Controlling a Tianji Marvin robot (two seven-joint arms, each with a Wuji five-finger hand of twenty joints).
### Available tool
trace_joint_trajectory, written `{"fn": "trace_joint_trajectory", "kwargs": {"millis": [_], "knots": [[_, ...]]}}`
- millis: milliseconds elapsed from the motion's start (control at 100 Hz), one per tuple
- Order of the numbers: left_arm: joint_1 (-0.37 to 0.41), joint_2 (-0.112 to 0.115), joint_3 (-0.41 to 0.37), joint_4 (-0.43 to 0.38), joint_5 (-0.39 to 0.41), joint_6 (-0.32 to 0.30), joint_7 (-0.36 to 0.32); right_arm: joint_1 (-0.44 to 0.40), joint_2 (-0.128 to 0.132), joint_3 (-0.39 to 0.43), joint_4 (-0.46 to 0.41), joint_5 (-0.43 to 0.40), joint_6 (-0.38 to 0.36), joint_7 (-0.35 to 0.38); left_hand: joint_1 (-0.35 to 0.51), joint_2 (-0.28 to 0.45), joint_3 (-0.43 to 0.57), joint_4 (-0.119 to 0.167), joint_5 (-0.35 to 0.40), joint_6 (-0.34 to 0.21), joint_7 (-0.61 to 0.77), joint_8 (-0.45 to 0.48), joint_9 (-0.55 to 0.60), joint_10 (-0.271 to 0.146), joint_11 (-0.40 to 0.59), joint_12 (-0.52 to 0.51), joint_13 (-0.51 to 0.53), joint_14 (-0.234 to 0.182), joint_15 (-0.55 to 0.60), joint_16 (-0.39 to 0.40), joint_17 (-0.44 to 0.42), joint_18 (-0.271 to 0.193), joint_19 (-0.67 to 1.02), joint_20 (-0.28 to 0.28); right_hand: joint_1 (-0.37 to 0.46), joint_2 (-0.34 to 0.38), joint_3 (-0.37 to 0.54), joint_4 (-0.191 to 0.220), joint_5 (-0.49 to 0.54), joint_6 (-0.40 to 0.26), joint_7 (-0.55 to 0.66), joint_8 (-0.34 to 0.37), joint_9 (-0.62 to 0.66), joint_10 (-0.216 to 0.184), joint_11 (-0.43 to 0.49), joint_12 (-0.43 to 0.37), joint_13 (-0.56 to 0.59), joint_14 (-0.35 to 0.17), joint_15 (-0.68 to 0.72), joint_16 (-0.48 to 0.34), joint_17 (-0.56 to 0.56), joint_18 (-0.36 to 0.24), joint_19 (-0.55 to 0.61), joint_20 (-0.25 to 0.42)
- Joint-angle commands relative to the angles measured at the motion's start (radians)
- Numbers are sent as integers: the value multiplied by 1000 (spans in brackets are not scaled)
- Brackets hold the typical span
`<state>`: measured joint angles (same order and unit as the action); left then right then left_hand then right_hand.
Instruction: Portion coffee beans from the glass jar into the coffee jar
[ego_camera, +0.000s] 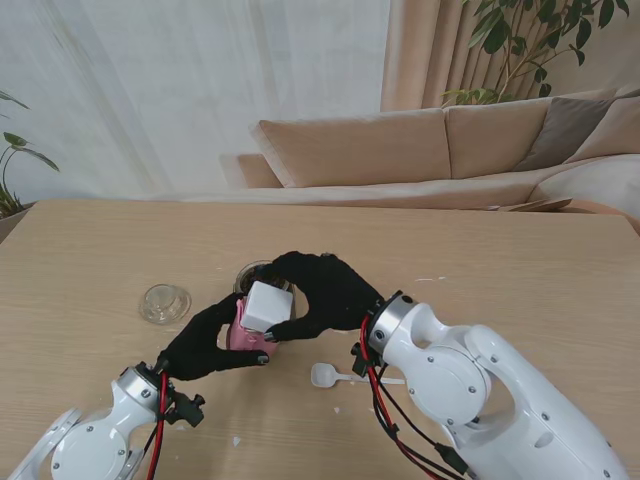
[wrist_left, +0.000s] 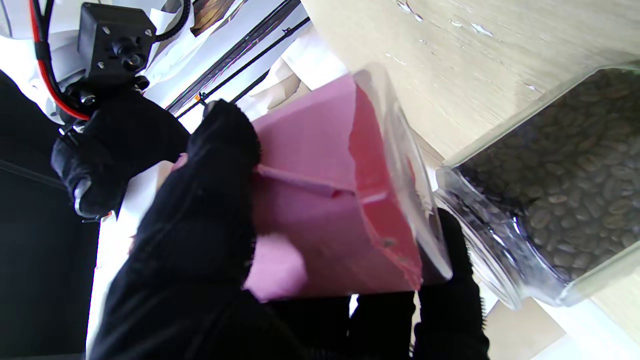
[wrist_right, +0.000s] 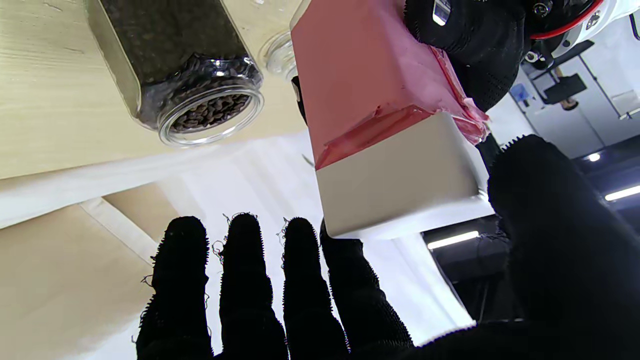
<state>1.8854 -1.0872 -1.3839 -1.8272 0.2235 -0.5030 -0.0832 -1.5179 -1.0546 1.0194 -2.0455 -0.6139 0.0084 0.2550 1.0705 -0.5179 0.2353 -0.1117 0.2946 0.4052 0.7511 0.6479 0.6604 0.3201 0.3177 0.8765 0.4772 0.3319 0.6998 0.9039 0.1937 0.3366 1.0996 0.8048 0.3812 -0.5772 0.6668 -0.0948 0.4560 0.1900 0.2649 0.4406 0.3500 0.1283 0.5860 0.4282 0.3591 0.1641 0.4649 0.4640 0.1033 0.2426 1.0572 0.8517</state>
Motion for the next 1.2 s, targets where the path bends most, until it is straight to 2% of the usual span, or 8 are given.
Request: {"fn": "trace_joint_trajectory", "kwargs": {"millis": [0,220,350,490,660,800,1000,1190], "knots": [[4,-5,0,-7,5,-4,-16,5,-3,-9,10,0,-4,15,196,126,295,17,95,-198,233,93,125,-130,170,54,34,-8,6,33,22,-25,55,8,26,14,-3,34,37,-16,42,33,31,-7,4,3,15,13,16,18,6,9,22,10],[4,-4,-2,-7,7,-9,-20,21,-9,-25,31,9,-21,-14,195,121,308,13,98,-197,236,94,127,-129,174,52,39,-5,5,37,28,-29,53,7,239,24,104,66,250,-147,209,154,56,-40,25,24,37,-1,33,20,14,13,39,-5],[4,-4,-2,-6,5,-8,-21,25,-11,-26,39,23,-38,-20,195,119,317,11,101,-197,238,95,129,-129,176,51,44,-5,4,38,35,-29,53,7,380,-16,178,7,222,-256,384,28,52,-56,21,16,35,-10,31,13,7,10,36,-17],[4,-4,-3,-4,4,-10,-20,33,-11,-27,47,50,-48,-13,192,117,327,7,103,-197,239,95,133,-129,179,49,47,-5,1,40,35,-30,52,7,443,6,344,48,243,-384,329,87,22,-74,5,0,15,-20,20,4,-5,2,22,-22],[2,-3,-3,-3,3,-13,-23,44,-10,-30,55,51,-62,-8,190,115,333,5,104,-197,240,96,133,-130,181,48,50,-5,0,42,35,-30,51,7,566,-28,461,21,166,-531,312,126,-5,-103,-5,-10,5,-31,5,-6,-11,-4,11,-24],[1,-2,-2,-2,1,-13,-27,51,-9,-33,58,52,-65,-5,188,114,335,4,105,-198,241,96,133,-130,182,48,52,-5,-1,44,36,-30,51,8,626,-20,473,-10,121,-572,292,83,-20,-123,-11,-26,-2,-35,-5,-13,-14,-11,2,-26],[0,-2,-4,-1,0,-13,-28,53,1,-20,44,58,-74,42,186,113,339,3,104,-198,241,97,133,-130,183,46,53,-6,-2,45,38,-31,50,8,488,-72,437,12,-79,-495,185,-68,-91,-125,-55,-69,-41,-42,-40,-29,-35,-24,-21,-25],[-3,-4,-5,2,8,-12,-19,42,22,16,3,64,-88,136,185,111,342,2,104,-199,241,97,132,-132,183,46,53,-6,-3,46,39,-31,49,8,227,-81,157,33,-283,-211,18,-151,-178,-95,-166,-102,-112,-54,-92,-32,-72,-41,-67,-11]]}}
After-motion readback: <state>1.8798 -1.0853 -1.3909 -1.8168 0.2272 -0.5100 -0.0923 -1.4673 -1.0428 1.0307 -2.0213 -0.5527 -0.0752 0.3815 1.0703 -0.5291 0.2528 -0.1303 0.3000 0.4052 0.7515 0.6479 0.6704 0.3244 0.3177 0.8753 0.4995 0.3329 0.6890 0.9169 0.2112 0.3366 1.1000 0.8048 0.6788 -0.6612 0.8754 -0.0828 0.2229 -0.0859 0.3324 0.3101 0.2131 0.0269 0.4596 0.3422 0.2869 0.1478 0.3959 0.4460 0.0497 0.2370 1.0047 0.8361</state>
